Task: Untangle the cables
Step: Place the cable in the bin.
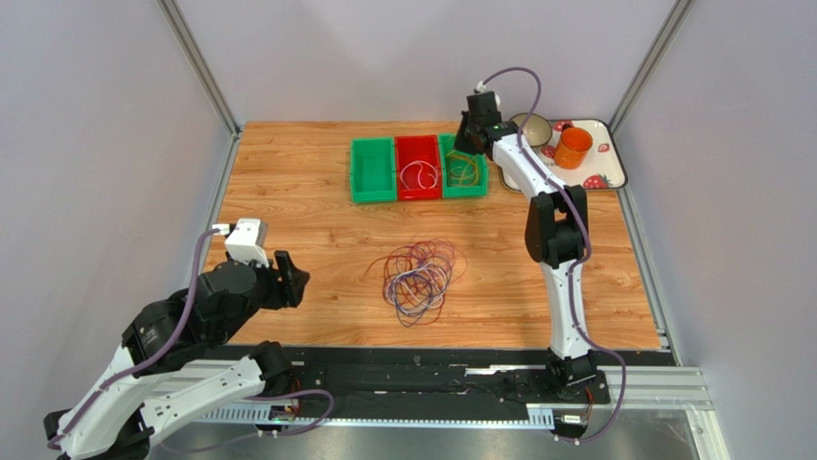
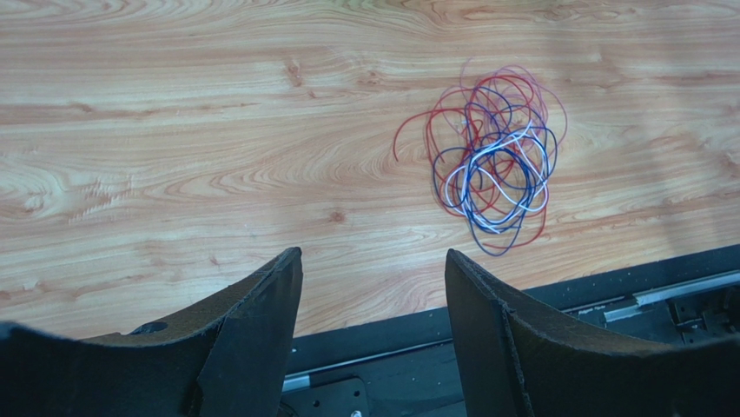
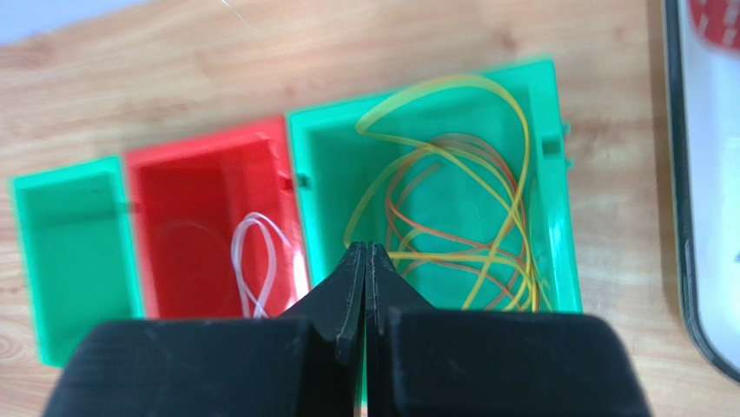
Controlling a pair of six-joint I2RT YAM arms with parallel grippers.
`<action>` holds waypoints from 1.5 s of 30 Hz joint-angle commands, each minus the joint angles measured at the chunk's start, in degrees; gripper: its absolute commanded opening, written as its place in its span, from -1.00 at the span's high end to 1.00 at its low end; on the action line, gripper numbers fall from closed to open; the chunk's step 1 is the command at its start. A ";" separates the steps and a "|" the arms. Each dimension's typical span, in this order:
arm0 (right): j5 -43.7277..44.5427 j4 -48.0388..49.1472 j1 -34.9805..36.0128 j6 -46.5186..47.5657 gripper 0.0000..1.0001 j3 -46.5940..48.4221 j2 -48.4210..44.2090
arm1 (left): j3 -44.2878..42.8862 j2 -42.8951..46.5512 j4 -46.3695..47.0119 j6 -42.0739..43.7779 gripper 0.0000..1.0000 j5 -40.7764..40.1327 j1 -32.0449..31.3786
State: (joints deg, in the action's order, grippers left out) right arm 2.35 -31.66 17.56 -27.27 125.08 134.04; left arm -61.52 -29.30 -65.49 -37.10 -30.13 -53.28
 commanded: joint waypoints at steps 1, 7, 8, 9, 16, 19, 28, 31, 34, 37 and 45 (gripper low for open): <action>-0.59 3.97 -0.07 -2.88 1.00 -4.92 -0.09 | 0.34 0.12 0.54 0.01 -0.40 -0.90 -0.07; -0.24 4.59 -0.16 -2.36 1.00 -8.80 -0.09 | 0.34 -0.58 0.54 0.10 -0.40 -0.90 -0.07; -0.24 4.59 -0.25 -2.35 1.00 -8.88 -0.35 | 0.34 -0.84 0.54 0.10 -0.40 -0.90 0.01; -0.50 4.59 -0.25 -2.18 1.00 -8.88 -0.62 | 0.26 -0.85 0.54 0.10 -0.40 -0.81 0.10; -4.10 4.58 -0.07 -2.00 1.00 -9.50 -6.59 | 0.26 -0.94 0.63 0.10 -0.40 -0.63 0.63; -4.28 5.03 -0.16 -2.26 1.00 -8.72 -8.62 | 0.26 -0.85 0.63 0.19 -0.40 -0.46 0.72; -2.35 0.73 -0.42 -2.09 1.00 4.99 -0.11 | 0.26 -0.85 0.54 0.19 -0.40 -0.37 0.72; 0.29 0.63 -1.12 -2.44 1.00 8.34 3.06 | 0.34 -0.67 0.63 0.19 -0.40 -0.37 0.72; 1.25 0.55 -1.30 -2.88 1.00 8.35 4.12 | 0.26 -0.67 0.54 0.19 -0.40 -0.54 0.80; 0.55 1.24 -1.30 -3.75 1.00 5.63 4.39 | 0.26 -0.85 0.63 0.10 -0.40 -0.63 0.81; -1.38 2.21 -1.39 -6.39 1.00 -7.02 -0.95 | 0.34 -1.02 0.89 0.54 -0.39 -0.02 1.60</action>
State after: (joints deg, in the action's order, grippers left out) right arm 1.63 -30.48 16.29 -31.22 122.98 137.80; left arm -61.52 -29.74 -65.47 -37.08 -30.11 -52.31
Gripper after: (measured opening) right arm 0.005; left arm 0.697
